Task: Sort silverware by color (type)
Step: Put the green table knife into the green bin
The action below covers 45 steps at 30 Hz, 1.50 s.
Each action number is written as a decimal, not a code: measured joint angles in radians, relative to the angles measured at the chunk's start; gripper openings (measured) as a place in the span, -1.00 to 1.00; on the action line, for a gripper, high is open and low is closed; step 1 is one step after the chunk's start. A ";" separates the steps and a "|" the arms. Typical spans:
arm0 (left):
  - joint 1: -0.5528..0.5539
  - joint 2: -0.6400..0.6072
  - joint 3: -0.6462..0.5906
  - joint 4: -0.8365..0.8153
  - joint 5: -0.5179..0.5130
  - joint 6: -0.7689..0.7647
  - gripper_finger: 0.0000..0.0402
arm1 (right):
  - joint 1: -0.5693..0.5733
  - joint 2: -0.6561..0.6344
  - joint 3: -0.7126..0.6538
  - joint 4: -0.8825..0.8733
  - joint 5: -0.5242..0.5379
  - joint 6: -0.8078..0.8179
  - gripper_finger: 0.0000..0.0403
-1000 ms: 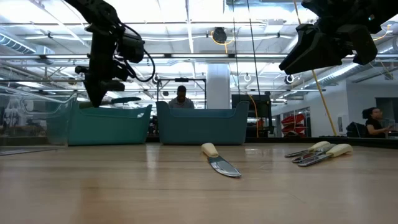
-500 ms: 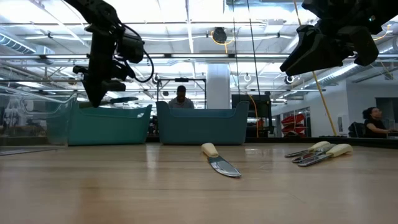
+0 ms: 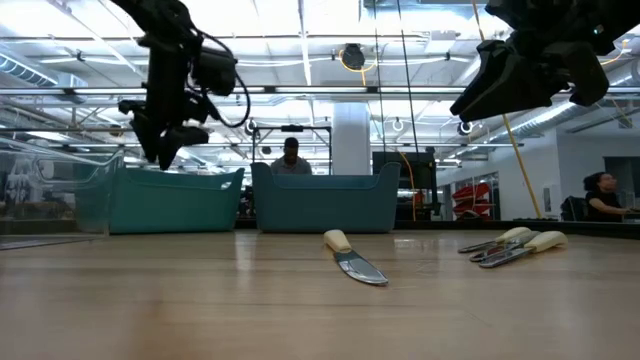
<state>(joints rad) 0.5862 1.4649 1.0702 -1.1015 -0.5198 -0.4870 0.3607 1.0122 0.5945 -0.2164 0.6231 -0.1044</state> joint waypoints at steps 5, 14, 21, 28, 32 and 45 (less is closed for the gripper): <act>-0.180 -0.053 0.000 0.006 -0.021 -0.109 -0.10 | 0.000 0.000 0.000 -0.037 0.000 0.039 -0.25; -0.620 -0.094 0.001 0.206 -0.161 -0.227 -0.10 | 0.001 0.000 0.000 -0.110 -0.068 0.192 -0.25; -0.864 -0.011 0.002 0.514 -0.347 -0.164 -0.10 | 0.001 0.000 0.000 -0.111 -0.185 0.300 -0.25; -0.928 0.098 0.002 0.784 -0.343 -0.044 -0.10 | 0.002 0.019 0.000 -0.138 -0.262 0.383 -0.25; -0.934 0.144 0.001 0.857 -0.315 -0.041 -0.10 | 0.001 0.076 0.000 -0.204 -0.244 0.475 -0.25; -0.936 0.253 0.001 0.955 -0.227 -0.012 -0.10 | -0.024 0.273 0.000 -0.269 -0.231 0.328 -0.25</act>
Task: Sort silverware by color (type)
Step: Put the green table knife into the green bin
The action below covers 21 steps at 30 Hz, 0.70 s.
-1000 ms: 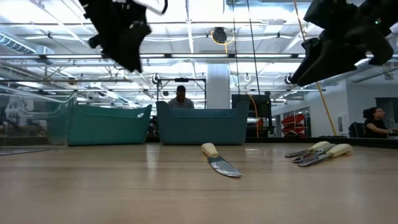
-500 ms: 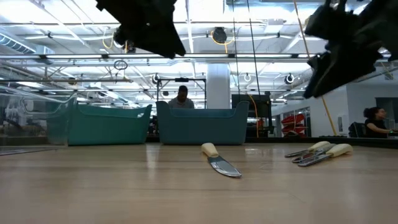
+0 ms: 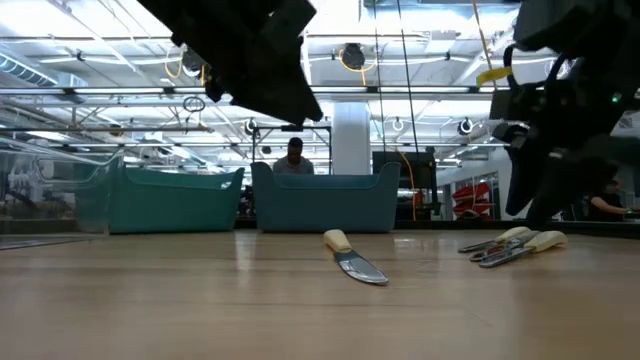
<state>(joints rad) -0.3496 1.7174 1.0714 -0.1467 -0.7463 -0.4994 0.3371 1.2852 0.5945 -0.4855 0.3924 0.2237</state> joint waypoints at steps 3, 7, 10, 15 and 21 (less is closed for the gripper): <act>0.000 0.001 0.000 0.001 0.015 0.008 -0.10 | -0.016 0.046 0.000 0.018 -0.002 -0.010 -0.25; -0.004 0.001 0.000 0.007 0.021 0.009 -0.10 | -0.022 0.099 0.001 0.080 -0.053 0.003 -0.25; -0.010 0.000 0.000 0.027 0.021 0.027 -0.10 | -0.022 0.131 0.001 0.161 -0.098 0.018 -0.25; -0.011 0.000 0.000 0.021 0.022 0.027 -0.10 | -0.022 0.167 0.001 0.284 -0.127 0.078 -0.25; -0.015 0.000 0.000 0.021 0.022 0.020 -0.10 | -0.021 0.161 0.000 0.394 -0.176 0.103 -0.25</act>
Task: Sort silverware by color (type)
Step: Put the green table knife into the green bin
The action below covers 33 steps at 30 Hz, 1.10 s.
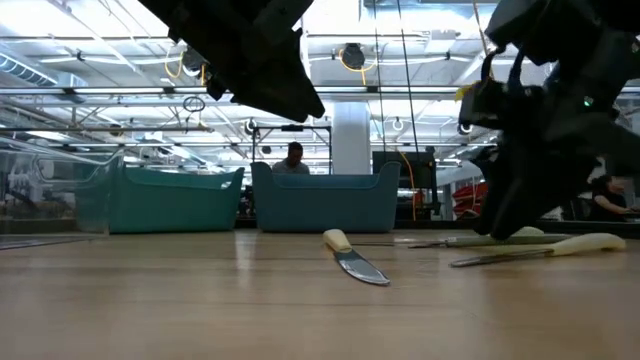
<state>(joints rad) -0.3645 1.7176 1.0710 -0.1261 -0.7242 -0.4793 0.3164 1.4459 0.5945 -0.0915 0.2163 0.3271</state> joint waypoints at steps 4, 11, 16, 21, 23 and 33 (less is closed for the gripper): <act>-0.011 0.000 0.000 0.002 0.001 0.000 -0.10 | 0.000 -0.022 0.022 -0.051 -0.015 0.034 -0.25; -0.018 0.000 0.000 0.001 0.001 0.008 -0.10 | 0.030 -0.030 0.063 -0.257 -0.015 0.182 -0.25; 0.003 0.000 0.000 0.004 0.001 0.053 -0.10 | 0.052 -0.027 0.064 -0.291 0.014 0.214 -0.25; 0.049 0.050 0.000 0.047 0.029 0.151 -0.10 | 0.052 -0.009 0.063 -0.296 0.017 0.215 -0.25; 0.083 0.095 0.002 0.101 0.107 0.196 -0.10 | 0.052 0.009 0.059 -0.289 0.015 0.227 -0.25; 0.214 0.196 0.000 0.268 0.294 0.298 -0.10 | 0.052 0.070 0.058 -0.316 -0.007 0.226 -0.67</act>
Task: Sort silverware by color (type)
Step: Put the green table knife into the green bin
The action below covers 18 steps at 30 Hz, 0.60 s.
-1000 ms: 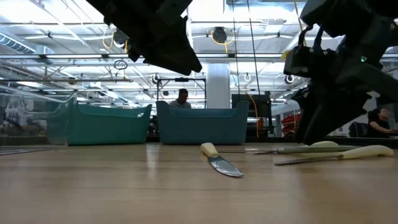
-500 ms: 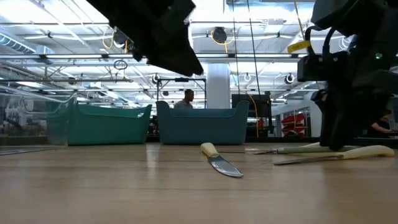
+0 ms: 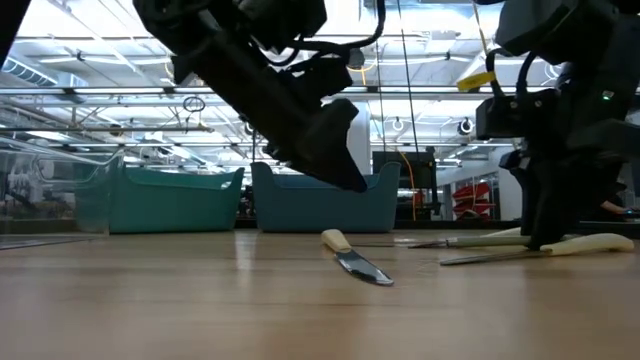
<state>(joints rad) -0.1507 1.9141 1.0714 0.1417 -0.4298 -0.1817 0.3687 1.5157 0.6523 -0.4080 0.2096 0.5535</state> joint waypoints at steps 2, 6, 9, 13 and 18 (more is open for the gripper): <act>0.012 0.000 0.000 0.017 0.013 0.010 -0.10 | 0.000 0.000 -0.001 0.000 -0.001 -0.019 -0.68; 0.021 0.000 0.000 0.049 0.064 0.074 -0.10 | 0.000 0.000 -0.002 0.005 -0.001 -0.052 -0.68; 0.022 0.000 0.000 0.070 0.087 0.107 -0.10 | 0.000 -0.016 -0.002 0.014 -0.001 -0.066 -0.68; 0.024 0.000 0.000 0.078 0.086 0.129 -0.10 | 0.000 -0.056 -0.004 0.016 0.002 -0.068 -0.68; 0.028 0.000 0.000 0.077 0.086 0.127 -0.10 | 0.000 -0.115 -0.009 -0.018 -0.005 -0.070 -0.68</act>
<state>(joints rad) -0.1226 1.9137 1.0714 0.2188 -0.3435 -0.0544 0.3687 1.4010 0.6433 -0.4261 0.2041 0.4839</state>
